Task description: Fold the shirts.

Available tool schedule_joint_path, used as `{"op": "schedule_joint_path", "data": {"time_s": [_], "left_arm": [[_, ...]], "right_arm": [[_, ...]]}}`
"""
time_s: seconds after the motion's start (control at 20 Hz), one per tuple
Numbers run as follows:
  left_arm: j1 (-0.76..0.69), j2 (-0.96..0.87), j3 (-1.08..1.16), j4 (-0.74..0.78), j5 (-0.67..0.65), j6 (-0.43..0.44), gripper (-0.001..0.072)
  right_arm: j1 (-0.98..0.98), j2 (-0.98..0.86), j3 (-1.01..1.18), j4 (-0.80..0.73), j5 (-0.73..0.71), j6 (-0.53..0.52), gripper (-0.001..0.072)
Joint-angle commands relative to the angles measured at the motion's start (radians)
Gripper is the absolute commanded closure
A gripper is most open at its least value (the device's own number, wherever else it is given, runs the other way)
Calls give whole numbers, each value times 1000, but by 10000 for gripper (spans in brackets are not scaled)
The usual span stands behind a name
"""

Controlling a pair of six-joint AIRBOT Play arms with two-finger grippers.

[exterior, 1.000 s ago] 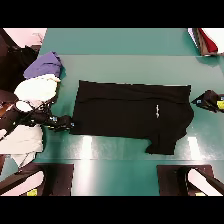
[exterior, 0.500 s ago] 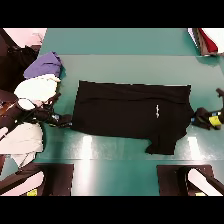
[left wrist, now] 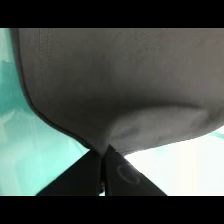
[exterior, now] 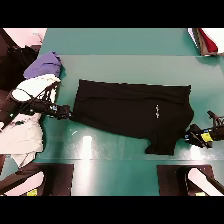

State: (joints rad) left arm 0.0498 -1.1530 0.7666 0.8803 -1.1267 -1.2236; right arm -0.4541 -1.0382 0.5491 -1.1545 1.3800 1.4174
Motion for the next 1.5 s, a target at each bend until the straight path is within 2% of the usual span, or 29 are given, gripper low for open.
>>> {"op": "schedule_joint_path", "data": {"time_s": [0.0, 0.05, 0.1, 0.25, 0.3, 0.45, 0.65, 0.7, 0.75, 0.8, 1.05, 1.1, 1.2, 1.25, 1.35, 1.45], "left_arm": [[0, 1, 6, -2, 0, 0, 685], [0, 1, 6, -2, -6, 0, 686], [0, 1, 6, -2, -10, 0, 686], [0, 1, 6, -2, -11, 0, 686], [0, 1, 6, -2, -11, 0, 686], [0, 1, 6, 1, -7, 0, 687], [0, 1, 39, 24, -21, 0, 687], [0, 1, 41, 24, -34, 0, 686], [0, 1, 40, 24, -40, 0, 686], [0, 1, 41, 25, -44, 0, 686], [0, 1, 41, 24, -46, 0, 686], [0, 1, 41, 24, -52, 0, 686], [0, 1, 40, 25, -55, 0, 686], [0, 1, 41, 25, -56, 0, 686], [0, 3, 43, 45, -74, -8, 687], [0, 44, 46, 119, -119, -63, 688]], "right_arm": [[-5, 0, -27, 101, -76, -12, 346], [-5, -1, -27, 116, -87, -12, 347], [-5, -1, -27, 116, -95, -12, 384], [-5, -1, -27, 114, -106, -13, 673], [-5, -1, -27, 114, -106, -14, 693], [-5, 0, -23, 103, -96, -24, 696], [-7, 21, 63, 8, -2, -23, 690], [-15, 27, 74, -2, 25, -23, 589], [-35, 24, 73, 5, 40, -23, 385], [-56, 11, 62, 13, 40, -23, 339], [-77, -90, 8, 145, -51, -42, 345], [-77, -98, 9, 159, -66, -43, 368], [-77, -103, 10, 158, -66, -53, 504], [-77, -97, 10, 158, -52, -76, 687], [-77, -46, 12, 150, -2, -85, 694], [-75, 44, 45, 76, 69, -79, 694]]}}
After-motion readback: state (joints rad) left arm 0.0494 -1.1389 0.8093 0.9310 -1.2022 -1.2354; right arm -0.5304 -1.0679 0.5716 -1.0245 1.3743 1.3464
